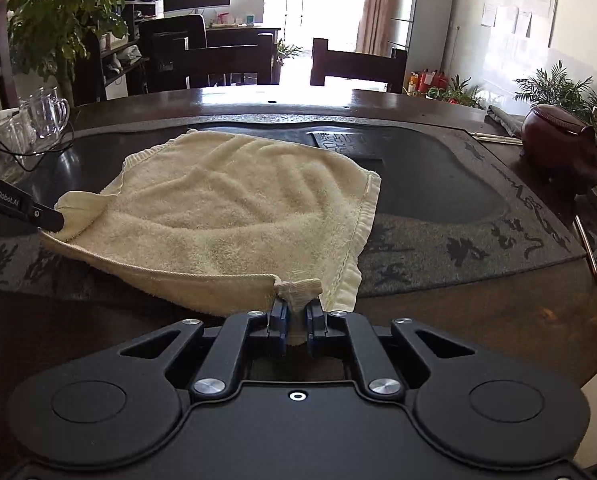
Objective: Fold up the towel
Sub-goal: 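Lower the towel and lay it flat on the table with both grippers, then open both grippers and release the spread towel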
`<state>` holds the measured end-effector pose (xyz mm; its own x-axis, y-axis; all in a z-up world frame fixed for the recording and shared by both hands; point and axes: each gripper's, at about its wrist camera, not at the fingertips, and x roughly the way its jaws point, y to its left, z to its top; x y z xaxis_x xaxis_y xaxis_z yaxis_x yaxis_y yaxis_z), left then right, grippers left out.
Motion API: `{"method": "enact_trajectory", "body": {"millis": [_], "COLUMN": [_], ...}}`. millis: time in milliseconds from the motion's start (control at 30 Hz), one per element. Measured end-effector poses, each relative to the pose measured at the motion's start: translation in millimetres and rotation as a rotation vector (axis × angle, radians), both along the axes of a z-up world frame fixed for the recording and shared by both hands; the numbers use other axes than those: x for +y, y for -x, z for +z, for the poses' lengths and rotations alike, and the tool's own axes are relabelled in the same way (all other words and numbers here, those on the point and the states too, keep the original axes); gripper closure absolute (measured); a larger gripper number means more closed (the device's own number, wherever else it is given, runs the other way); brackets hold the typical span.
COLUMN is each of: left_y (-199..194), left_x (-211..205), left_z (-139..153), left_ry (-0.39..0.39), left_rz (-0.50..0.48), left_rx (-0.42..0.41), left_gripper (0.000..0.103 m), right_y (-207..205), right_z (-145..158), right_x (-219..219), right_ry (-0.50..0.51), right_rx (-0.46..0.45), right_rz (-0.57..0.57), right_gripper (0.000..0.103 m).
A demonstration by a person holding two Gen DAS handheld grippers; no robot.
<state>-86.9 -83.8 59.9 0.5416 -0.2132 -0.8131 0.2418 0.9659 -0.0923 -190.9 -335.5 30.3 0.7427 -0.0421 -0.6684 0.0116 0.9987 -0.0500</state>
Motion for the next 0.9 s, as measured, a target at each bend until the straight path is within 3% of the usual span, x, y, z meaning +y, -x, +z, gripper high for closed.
{"method": "enact_trajectory", "body": {"millis": [333,500,667,800,900], "left_y": [8,6,7,7,7], "left_x": [12,14,13,18,22], "left_z": [-13,-15,-16,-17,-16], "left_ry": [-0.030,-0.049,-0.081,-0.080,-0.076], "left_rz": [0.016,0.020,0.014,0.005,0.003], "left_rx": [0.047,0.059,0.076,0.100,0.118], "left_gripper": [0.094,0.091,0.074,0.065,0.060], "right_y": [17,19,23,30,35], "right_z": [-9,-11,-10,-9,-5], "right_x": [1,5,6,8,9], "right_ry": [-0.035,-0.015,-0.017,-0.014,-0.014], "right_rx": [0.053,0.065,0.091,0.108,0.113], "right_rz": [0.013,0.027,0.025,0.030,0.021], "right_gripper": [0.090,0.075,0.060,0.039,0.035]}}
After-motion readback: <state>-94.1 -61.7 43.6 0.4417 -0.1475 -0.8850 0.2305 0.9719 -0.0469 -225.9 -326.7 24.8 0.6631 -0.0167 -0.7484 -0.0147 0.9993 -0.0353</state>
